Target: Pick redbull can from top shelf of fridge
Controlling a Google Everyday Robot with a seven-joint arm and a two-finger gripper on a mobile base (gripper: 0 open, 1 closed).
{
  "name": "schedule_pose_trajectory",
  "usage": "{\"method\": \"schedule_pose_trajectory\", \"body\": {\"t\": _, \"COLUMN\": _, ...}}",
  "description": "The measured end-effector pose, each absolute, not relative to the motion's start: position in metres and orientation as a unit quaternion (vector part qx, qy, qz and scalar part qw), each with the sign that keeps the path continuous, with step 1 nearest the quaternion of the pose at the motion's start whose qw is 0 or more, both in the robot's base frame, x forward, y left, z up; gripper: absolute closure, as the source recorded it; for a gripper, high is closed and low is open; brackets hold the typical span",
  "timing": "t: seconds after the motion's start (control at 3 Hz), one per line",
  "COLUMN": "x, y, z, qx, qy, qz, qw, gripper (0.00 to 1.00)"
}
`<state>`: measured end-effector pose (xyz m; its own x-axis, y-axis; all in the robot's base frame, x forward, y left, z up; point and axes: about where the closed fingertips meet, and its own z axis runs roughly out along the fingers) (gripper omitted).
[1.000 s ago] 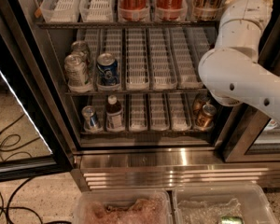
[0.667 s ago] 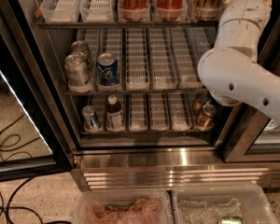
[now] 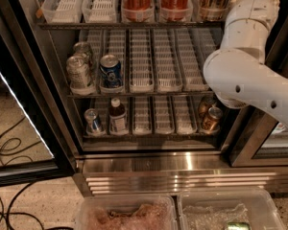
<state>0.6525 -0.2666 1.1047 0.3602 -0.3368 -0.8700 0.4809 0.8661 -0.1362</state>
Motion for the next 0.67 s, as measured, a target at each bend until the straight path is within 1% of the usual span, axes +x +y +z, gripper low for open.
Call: {"method": "schedule_pose_trajectory", "body": {"t": 0.67, "x": 0.644, "y": -0.252, "z": 1.156, "qx": 0.129, "qy": 0.453, "qz": -0.201, "qw": 0.859, "gripper": 1.00}}
